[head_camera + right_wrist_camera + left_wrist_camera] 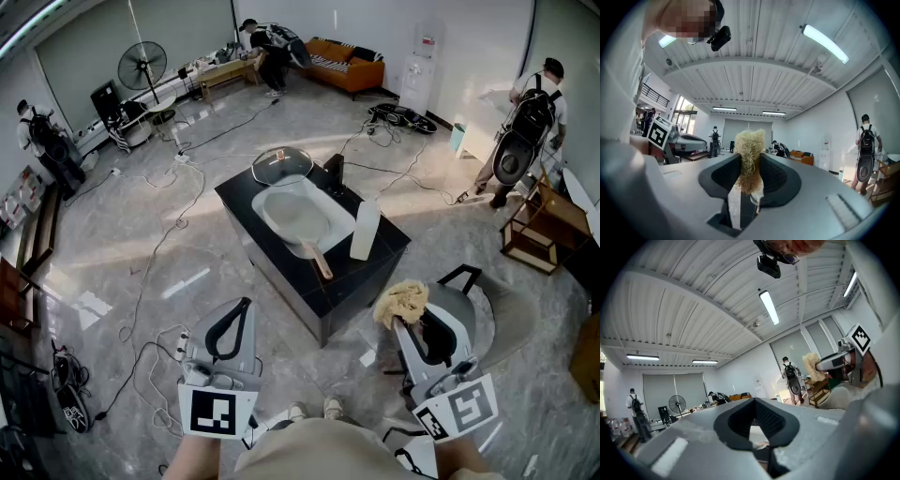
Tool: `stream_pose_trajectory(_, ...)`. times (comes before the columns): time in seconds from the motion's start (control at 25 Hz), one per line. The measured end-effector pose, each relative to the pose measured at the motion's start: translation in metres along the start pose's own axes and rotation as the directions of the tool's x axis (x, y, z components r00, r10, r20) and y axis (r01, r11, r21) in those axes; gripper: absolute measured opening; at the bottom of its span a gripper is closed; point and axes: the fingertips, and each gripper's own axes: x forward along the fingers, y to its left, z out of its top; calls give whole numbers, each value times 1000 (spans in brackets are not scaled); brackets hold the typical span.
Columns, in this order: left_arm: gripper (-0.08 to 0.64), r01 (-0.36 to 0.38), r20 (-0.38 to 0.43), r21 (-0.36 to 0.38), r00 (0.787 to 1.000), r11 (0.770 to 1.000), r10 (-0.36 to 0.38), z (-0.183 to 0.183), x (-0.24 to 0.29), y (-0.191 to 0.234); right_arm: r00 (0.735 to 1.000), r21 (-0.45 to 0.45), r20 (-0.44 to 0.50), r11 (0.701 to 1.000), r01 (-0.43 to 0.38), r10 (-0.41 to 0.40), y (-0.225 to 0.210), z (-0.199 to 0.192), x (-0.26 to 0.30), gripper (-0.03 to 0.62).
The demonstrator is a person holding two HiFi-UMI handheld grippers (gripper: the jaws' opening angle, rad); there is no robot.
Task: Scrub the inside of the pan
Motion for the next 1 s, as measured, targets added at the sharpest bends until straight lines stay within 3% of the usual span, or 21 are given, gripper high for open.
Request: stream_pose_trajectory(1.0,2,-47,-74,0,996,999,46,-15,30,-33,995,70,-55,995,-77,81,-42,-39,10,130)
